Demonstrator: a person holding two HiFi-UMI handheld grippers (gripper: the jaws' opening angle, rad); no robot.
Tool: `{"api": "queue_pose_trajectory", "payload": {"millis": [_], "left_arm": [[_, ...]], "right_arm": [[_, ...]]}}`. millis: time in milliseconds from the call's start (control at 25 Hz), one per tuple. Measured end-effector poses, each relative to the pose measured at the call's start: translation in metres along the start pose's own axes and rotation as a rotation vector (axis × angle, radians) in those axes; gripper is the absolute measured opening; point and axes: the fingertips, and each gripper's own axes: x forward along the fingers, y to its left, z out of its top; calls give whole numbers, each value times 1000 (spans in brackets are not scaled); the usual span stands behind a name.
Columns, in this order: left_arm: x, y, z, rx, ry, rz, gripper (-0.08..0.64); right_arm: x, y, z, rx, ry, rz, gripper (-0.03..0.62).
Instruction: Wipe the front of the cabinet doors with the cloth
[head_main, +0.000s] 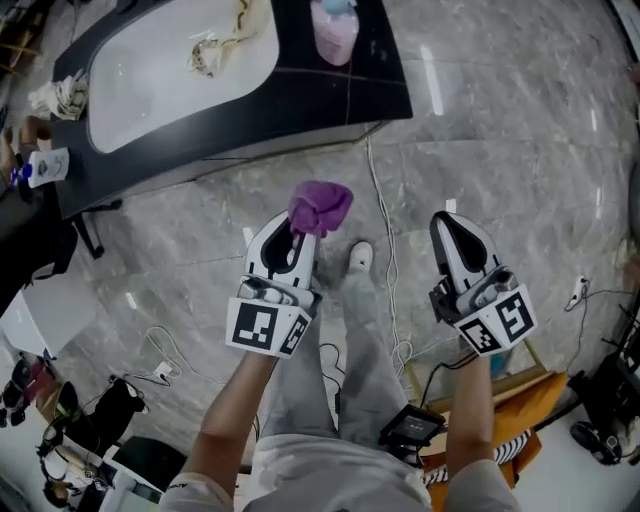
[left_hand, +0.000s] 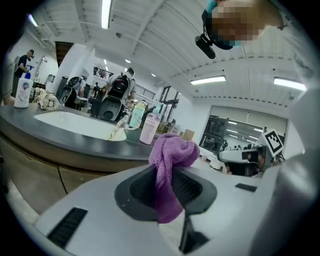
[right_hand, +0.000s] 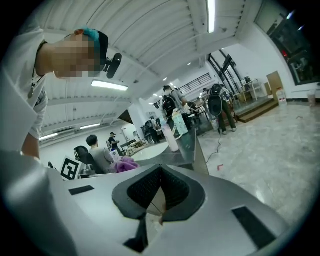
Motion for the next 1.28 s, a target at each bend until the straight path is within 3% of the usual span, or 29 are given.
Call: {"api": "queue_pose_trajectory", "payload": {"millis": [240, 400, 720, 1000, 1280], "left_arm": [[39, 8, -82, 26, 57, -71, 74], [64, 11, -111, 38, 62, -100, 74], [118, -8, -121, 3, 51, -116, 74], [142, -6, -100, 30, 7, -91, 74], [152, 6, -107, 34, 13, -89, 75]], "right_arm": [[14, -22, -86, 30, 29, -52, 28], [25, -34, -121, 54, 35, -71, 28], [31, -43, -148, 98, 51, -55, 28], [30, -40, -130, 84, -10, -122, 28], [44, -43, -134, 52, 16, -96, 28]]}}
